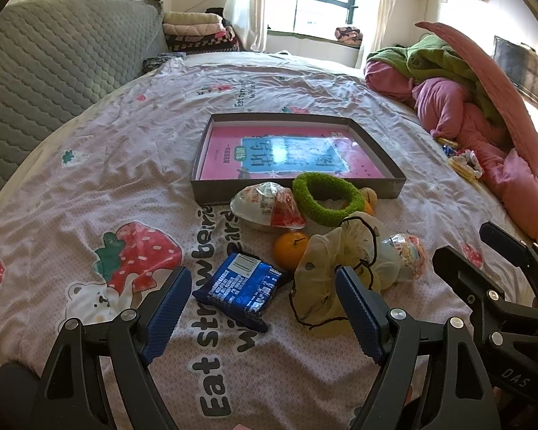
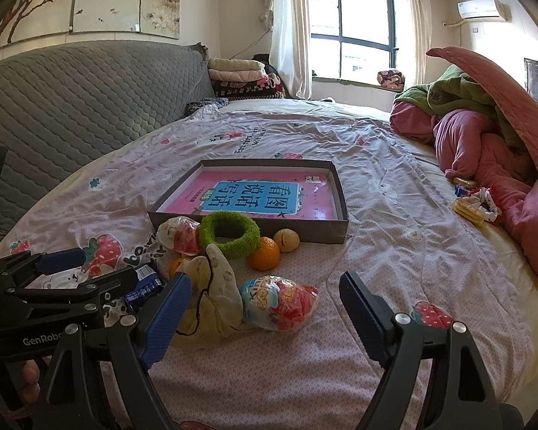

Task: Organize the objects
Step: 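Move left tool toward blue biscuit packet while right tool approaches the wrapped candy egg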

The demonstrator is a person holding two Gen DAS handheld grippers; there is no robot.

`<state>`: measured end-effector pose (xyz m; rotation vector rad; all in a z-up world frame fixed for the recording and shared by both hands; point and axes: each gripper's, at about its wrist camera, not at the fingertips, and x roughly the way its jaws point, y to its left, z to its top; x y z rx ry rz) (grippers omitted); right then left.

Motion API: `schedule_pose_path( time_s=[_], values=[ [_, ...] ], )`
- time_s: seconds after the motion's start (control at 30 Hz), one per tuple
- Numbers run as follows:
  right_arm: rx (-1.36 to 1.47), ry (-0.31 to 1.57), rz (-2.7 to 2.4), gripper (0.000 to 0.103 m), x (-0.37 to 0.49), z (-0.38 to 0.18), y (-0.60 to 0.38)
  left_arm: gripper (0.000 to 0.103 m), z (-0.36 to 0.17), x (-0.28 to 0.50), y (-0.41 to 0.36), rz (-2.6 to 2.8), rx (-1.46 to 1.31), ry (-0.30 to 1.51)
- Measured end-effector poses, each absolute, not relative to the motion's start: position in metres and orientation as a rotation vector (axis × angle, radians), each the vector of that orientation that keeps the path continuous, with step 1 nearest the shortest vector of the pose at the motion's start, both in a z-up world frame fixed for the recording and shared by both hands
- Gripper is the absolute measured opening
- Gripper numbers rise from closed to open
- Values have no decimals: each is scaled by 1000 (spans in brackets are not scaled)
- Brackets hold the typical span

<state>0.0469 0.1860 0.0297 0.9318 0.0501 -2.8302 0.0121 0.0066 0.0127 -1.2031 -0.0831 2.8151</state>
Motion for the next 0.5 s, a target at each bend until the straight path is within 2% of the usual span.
schedule_pose_path(
  time_s=[0.5],
  values=[
    [971, 72, -2793, 84, 49, 23, 184, 83, 6, 14, 8, 2793, -1242, -75]
  ],
)
